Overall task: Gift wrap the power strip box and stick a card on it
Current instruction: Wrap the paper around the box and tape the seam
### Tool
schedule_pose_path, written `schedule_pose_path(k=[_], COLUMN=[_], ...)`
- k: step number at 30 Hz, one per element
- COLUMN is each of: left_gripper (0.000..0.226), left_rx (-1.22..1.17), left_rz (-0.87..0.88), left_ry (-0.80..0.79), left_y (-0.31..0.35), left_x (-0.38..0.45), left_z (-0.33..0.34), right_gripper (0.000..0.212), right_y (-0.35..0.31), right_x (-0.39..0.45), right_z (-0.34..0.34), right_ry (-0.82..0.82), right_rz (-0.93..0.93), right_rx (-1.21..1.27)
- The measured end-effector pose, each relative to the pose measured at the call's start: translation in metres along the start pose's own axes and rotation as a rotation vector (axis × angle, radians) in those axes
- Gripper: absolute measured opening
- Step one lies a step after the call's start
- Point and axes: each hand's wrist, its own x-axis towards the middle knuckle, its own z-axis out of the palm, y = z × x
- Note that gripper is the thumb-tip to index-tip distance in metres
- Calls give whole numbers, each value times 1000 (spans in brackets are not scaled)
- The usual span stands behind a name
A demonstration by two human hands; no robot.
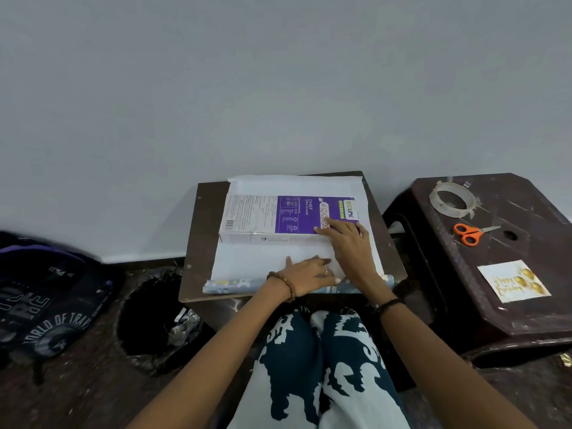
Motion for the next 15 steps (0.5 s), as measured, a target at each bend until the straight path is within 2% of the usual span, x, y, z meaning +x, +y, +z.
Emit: schedule_pose_path(k=[2,5,8,12,15], left_gripper=[47,43,45,47,43], left_rx=[39,21,59,299,263], left_rz=[-26,-14,-63,-193,-190], left_ry=[-60,-51,39,132,199], left_y=[-3,-6,-11,-23,-30], left_x=[-11,-22,-27,-31,-30], left_z=[3,3,3,-4,-14], right_gripper=[46,43,44,49,49], right_y=[0,1,2,-2,-4], right_x=[1,6,10,9,10], right_z=[-1,-7,-11,-14,-18], right_ry=[-10,-100,-190,-263,-296], right_rz=[19,45,67,99,112], right_rx=[12,31,18,22,30])
